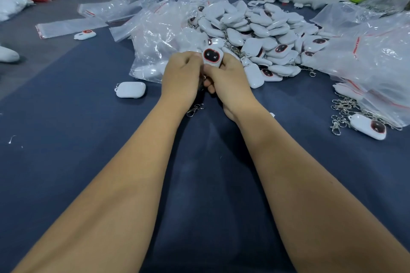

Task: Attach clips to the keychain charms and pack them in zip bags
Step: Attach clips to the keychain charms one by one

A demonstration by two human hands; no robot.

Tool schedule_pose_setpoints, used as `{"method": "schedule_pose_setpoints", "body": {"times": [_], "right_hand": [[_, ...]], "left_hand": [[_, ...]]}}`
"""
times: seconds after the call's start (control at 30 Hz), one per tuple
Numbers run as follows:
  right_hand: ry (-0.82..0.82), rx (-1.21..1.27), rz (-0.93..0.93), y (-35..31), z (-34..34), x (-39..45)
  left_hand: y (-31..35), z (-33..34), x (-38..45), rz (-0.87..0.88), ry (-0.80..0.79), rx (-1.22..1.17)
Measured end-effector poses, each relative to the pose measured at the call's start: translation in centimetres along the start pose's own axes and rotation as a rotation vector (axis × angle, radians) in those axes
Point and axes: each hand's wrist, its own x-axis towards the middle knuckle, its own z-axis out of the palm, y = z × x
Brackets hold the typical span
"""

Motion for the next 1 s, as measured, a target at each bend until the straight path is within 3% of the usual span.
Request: {"method": "schedule_pose_setpoints", "body": {"times": [0.37,0.53,1.0], "right_hand": [[-0.087,0.030,0.020,-0.3,-0.9,0.1],[-0.145,-0.012,0.010,-0.2,-1.1,0.1],[-0.091,0.132,0.031,-0.4,-0.8,-0.1]], "left_hand": [[0.4,-0.6,0.0,-0.033,-0.046,-0.098],[0.3,-0.9,0.1,-0.039,-0.148,-0.125],[0.2,-1.2,-0.1,-0.033,-0.156,-0.174]]}}
